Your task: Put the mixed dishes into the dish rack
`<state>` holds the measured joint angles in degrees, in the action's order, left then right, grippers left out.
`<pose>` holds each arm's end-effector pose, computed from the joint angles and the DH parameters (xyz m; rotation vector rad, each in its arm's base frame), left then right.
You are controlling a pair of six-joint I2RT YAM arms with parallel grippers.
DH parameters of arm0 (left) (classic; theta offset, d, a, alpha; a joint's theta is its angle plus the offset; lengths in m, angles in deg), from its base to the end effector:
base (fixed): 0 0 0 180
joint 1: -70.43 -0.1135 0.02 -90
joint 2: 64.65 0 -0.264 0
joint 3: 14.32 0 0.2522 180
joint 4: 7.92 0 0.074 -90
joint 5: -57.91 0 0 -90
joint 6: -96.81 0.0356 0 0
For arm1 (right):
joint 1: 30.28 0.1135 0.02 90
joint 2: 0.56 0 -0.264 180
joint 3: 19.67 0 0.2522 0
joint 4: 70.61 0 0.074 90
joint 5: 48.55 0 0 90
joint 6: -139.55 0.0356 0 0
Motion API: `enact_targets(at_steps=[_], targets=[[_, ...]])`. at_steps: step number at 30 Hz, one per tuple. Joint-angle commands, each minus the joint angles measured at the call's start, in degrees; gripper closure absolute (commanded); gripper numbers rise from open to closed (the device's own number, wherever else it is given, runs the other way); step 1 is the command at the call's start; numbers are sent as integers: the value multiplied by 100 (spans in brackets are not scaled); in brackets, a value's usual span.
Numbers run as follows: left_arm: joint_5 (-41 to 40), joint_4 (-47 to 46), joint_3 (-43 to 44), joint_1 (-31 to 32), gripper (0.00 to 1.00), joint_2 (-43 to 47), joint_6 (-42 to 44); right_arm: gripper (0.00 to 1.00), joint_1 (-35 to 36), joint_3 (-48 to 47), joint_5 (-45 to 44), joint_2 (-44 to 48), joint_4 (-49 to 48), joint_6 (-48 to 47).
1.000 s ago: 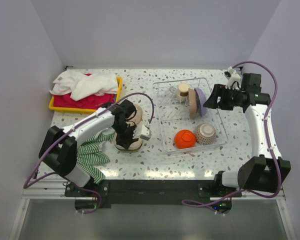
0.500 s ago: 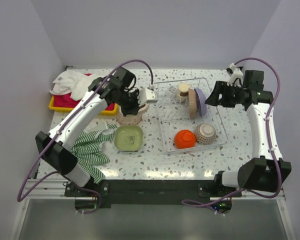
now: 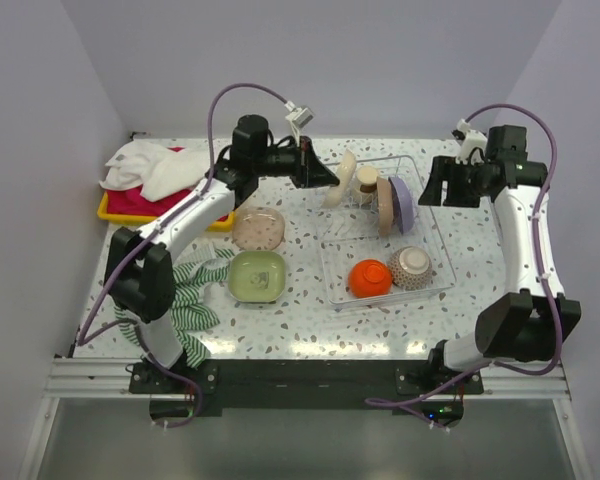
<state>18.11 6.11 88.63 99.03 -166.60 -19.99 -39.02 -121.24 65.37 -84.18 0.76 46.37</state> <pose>0.3566 -0.2256 0.3544 0.7144 1.8299 -1.4438 0.2929 -0.0304 0.3680 -0.0522 2.4399 0.4293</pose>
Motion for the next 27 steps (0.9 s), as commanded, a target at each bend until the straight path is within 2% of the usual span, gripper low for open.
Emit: enact_targets(at_steps=[1, 9, 16, 27], targets=[[105, -3983, -772, -170, 100, -237, -3760, 30, -6, -430, -493, -15, 357, -200], [-764, -3833, -402, -232, 100, -940, -4807, 30, -14, -413, -863, 108, 497, -359], [-1161, -3797, -674, -39, 100, -1151, -5448, 29, -6, -246, -1153, 275, 594, -543], [-1574, -4158, -710, 444, 100, -1415, -5836, 28, -6, -228, -1197, 267, 717, -614]])
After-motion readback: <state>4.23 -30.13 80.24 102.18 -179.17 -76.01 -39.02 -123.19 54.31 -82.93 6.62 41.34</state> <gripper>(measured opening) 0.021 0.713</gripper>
